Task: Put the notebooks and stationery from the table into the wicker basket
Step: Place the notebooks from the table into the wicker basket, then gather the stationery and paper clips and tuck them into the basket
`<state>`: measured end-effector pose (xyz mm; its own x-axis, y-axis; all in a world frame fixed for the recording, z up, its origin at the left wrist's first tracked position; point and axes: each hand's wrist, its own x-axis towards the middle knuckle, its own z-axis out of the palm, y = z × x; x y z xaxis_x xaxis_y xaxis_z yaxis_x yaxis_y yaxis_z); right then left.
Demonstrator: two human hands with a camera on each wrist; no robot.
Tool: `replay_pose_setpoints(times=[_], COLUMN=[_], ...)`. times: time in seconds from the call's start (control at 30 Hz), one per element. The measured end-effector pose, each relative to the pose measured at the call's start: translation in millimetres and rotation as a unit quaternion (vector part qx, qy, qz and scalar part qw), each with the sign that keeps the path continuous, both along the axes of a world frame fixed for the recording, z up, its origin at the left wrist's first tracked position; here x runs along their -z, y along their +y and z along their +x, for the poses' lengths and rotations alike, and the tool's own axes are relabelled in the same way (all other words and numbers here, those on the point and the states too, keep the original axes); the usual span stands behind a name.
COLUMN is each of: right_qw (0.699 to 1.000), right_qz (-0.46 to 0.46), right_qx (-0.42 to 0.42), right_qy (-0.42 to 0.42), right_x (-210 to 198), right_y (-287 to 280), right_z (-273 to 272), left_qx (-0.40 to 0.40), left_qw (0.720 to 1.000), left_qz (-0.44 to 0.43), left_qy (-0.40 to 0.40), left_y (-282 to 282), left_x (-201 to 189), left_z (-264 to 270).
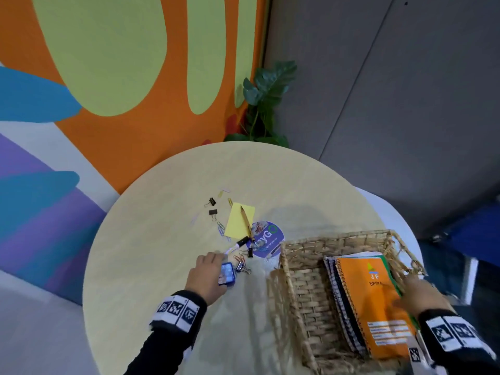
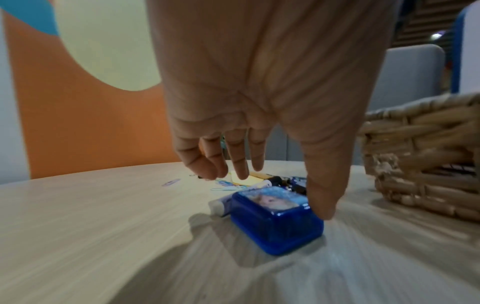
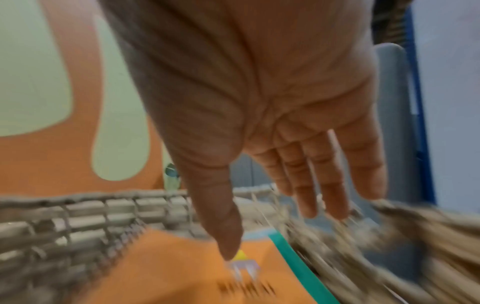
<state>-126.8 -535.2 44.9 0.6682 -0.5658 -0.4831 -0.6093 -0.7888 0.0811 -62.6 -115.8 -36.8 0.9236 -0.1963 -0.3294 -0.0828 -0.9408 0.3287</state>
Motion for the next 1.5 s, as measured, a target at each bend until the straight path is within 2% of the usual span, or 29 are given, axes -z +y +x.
replay_pose_setpoints(times=[0.13,0.23,0.3,0.4,0.5,0.57,0.7,0.83,0.93,1.03,1.17,1.23,1.33,1.5], right_qw=[0.986,0.951,0.924,0.903,0.883,0.861,0.831,0.822,0.831,0.857,0.887,0.906,0.943,0.963], right_qz=[0.031,0.087,0.139,0.165,0.128,0.093,0.059,0.019,0.014,0.062,0.128,0.132,0.099,0.056], right_qx=[-0.12,-0.22,-0.279,-0.364,-0.451,-0.5,-0.549,-0.563,-0.552,-0.511,-0.397,-0.335,-0.286,-0.264], right_qy=[-0.109,-0.198,-0.221,-0.155,-0.024,0.03,0.073,0.088,0.076,-0.021,-0.198,-0.222,-0.137,0.024], right_x=[-43.0,-59.6,-59.1,-36.5,-1.1,17.0,53.6,71.5,48.1,-12.4,-84.4,-94.2,-69.2,3.5], right_y=[54.1,110.9,155.9,226.5,286.6,313.1,333.7,336.9,338.0,326.9,260.6,212.7,155.4,132.6], right_z=[29.7,58.3,80.3,114.8,141.0,149.8,156.2,155.7,152.1,150.0,133.0,114.2,82.2,56.3], left_qx=[0.065,0.072,0.054,-0.008,-0.058,-0.079,-0.108,-0.13,-0.129,-0.126,-0.094,-0.071,-0.015,0.122], left_qw=[0.994,0.991,0.994,0.999,0.998,0.997,0.993,0.99,0.99,0.99,0.992,0.993,0.993,0.989], left_qz=[0.091,0.112,0.098,0.047,-0.004,-0.025,-0.052,-0.055,-0.05,-0.058,-0.075,-0.091,-0.114,-0.071], left_qy=[0.016,0.014,0.009,0.003,0.0,0.0,0.013,0.016,0.007,-0.013,-0.029,-0.033,-0.04,-0.044], left_y=[-11.6,-12.0,-9.4,1.3,16.1,26.1,44.6,56.6,59.9,58.5,38.1,22.5,-7.9,-73.2], left_x=[3.9,4.5,2.0,-4.3,-11.6,-17.2,-24.9,-31.7,-36.1,-41.7,-55.5,-64.5,-81.6,-114.5], left_z=[9.5,11.8,10.3,-0.3,-19.4,-33.5,-55.3,-56.6,-50.7,-42.5,-29.0,-23.4,-15.0,0.2])
